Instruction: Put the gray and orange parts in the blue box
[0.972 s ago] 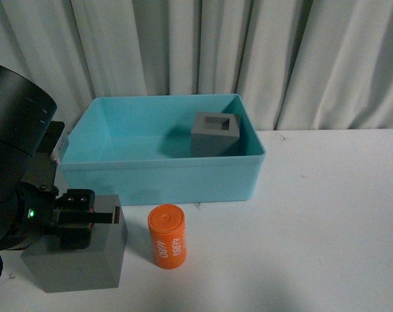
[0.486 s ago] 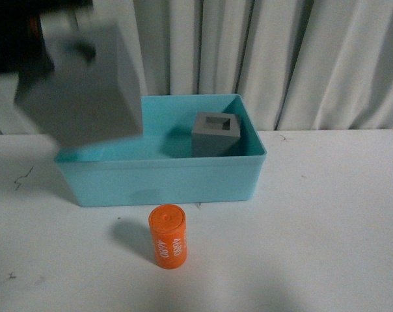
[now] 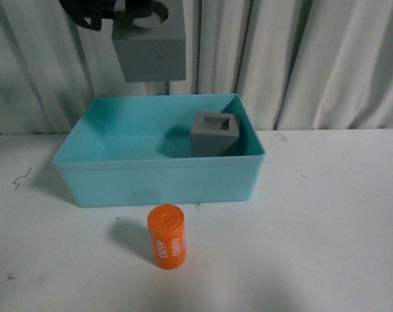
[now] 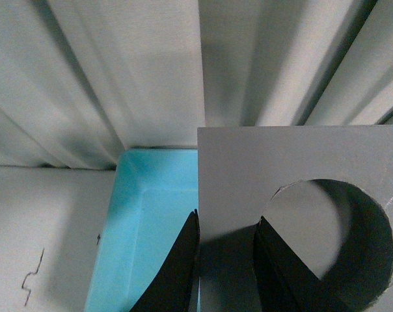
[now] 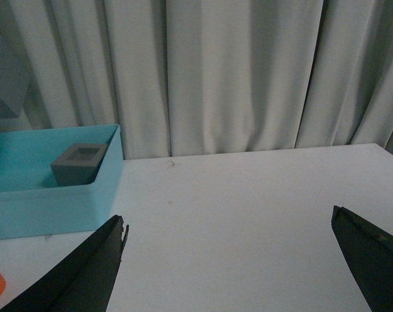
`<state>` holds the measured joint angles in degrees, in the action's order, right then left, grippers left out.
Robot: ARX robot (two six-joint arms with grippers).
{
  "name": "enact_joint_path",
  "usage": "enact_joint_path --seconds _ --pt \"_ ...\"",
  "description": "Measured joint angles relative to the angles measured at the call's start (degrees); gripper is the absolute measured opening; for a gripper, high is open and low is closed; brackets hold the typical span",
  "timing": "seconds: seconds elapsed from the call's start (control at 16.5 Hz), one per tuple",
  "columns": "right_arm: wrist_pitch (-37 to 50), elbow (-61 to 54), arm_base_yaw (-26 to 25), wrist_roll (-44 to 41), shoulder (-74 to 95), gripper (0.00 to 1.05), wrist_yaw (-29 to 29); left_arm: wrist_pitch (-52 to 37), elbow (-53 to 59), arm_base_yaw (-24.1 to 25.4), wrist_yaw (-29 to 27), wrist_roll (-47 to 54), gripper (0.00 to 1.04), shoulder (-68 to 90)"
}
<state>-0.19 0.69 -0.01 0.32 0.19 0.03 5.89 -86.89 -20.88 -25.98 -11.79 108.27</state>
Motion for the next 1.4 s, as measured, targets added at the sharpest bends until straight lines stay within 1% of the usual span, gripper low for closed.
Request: enact_joint_path --seconds 0.06,0.12,0.3,0.67,0.91,0.97,1.09,1.22,1.34,1.4 --pt "0.0 0.0 0.0 0.0 0.02 0.98 0.0 -1.77 -1.53 0.07 -0.68 0.9 0.18 2.64" --pt "0.02 0.0 0.0 0.0 0.02 0.98 -0.02 -0.55 -4.48 0.46 -1.62 2.12 0.18 6.12" --pt "0.0 0.0 0.0 0.0 0.02 0.98 -0.02 -1.42 -5.22 2.12 -3.17 6.23 0.18 12.63" --pt "0.0 0.0 0.0 0.0 0.02 0.98 0.0 -1.92 -4.2 4.83 -4.33 7.93 0.18 15.82" --pt "0.0 0.0 0.0 0.0 0.02 0.98 0.0 -2.16 -2.95 5.64 -4.5 7.98 0.18 17.66" --pt "0.0 0.0 0.0 0.0 0.02 0.98 0.0 -2.03 -2.69 5.81 -4.46 7.91 0.24 18.03" --pt "-0.02 0.0 0.0 0.0 0.02 0.98 -0.02 -2.16 -2.64 6.01 -4.81 7.65 0.44 18.01" --pt "0.0 0.0 0.0 0.0 0.0 0.98 0.0 -2.29 -1.86 6.03 -4.96 7.26 0.62 17.86" --pt "0.0 0.0 0.0 0.0 0.0 0.98 0.0 -1.05 1.73 5.66 -3.1 4.76 0.86 15.17" --pt "0.0 0.0 0.0 0.0 0.0 0.98 0.0 -1.31 5.46 4.81 -0.42 1.81 0.99 10.21"
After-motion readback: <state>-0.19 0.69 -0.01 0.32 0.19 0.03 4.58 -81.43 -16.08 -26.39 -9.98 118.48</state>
